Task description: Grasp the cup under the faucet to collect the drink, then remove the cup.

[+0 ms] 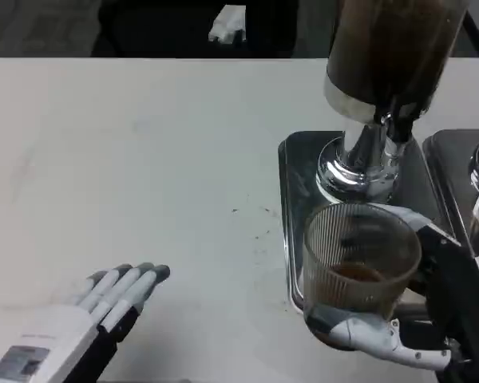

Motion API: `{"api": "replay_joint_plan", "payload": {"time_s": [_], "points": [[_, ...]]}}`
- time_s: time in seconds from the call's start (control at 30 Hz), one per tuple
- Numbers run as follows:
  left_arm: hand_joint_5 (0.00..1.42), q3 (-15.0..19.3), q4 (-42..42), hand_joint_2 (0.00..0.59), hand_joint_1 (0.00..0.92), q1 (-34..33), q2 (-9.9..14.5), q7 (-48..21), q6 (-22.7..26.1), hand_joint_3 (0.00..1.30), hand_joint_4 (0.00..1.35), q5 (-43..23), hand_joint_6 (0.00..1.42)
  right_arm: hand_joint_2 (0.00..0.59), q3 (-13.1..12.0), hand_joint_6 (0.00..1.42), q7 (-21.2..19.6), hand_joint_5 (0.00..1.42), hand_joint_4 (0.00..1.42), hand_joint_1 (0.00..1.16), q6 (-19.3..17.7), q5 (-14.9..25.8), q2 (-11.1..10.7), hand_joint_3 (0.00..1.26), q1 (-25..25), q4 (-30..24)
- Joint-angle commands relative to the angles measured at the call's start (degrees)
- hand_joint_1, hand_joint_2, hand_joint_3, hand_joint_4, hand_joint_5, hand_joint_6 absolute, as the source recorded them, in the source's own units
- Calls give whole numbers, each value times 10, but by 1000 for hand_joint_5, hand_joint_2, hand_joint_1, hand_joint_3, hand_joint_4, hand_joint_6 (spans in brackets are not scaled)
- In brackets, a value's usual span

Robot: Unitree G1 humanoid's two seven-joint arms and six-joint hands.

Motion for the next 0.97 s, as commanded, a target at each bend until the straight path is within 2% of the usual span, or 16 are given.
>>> {"api": "replay_joint_plan", "payload": {"time_s": [0.03, 0.3, 0.97], "points": [[0, -4, -8, 94, 0, -2, -6, 11, 9, 0, 0, 12, 0, 89, -6, 1370, 10, 968, 891, 1061, -2, 23, -1, 806, -8, -9], [0, -11, -22, 93, 0, -1, -17, 11, 16, 0, 0, 25, 0, 89, -11, 1370, 9, 968, 901, 1060, -2, 28, 3, 806, -6, -9], [0, -14, -29, 102, 0, -10, -22, 13, 21, 0, 0, 29, 0, 88, -15, 1370, 5, 969, 902, 1049, 2, 23, 10, 806, -2, -13]]}}
